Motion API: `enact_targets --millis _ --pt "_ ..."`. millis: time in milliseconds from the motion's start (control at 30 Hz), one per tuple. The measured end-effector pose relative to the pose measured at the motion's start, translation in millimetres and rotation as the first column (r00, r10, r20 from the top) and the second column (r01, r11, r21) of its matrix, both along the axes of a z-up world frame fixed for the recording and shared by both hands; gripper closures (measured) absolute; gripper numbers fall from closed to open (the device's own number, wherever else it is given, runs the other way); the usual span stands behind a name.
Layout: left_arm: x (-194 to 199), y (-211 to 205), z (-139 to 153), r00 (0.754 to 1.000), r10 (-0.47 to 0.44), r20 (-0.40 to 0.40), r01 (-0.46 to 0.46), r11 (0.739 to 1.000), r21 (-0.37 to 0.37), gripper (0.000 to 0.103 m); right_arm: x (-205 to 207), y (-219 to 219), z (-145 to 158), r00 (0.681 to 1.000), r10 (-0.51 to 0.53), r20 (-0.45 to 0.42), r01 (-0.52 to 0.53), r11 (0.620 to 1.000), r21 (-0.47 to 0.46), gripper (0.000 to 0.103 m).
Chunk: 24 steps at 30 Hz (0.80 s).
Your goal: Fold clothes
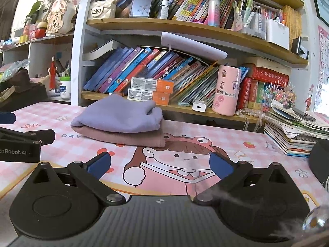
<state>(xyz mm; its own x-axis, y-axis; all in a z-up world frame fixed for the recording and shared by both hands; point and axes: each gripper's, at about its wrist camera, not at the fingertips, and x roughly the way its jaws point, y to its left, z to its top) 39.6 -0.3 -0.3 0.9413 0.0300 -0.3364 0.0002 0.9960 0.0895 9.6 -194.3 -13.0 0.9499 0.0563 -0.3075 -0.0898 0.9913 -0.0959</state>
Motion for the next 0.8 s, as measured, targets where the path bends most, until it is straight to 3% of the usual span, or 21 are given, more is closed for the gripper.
enact_targets --millis 800 --pt "1.9 -1.7 -0.9 1.0 -0.004 -0.01 0.004 1.0 0.015 0.0 1.7 -2.2 -1.0 1.0 -0.004 -0.006 0.004 1.0 0.008 0.0"
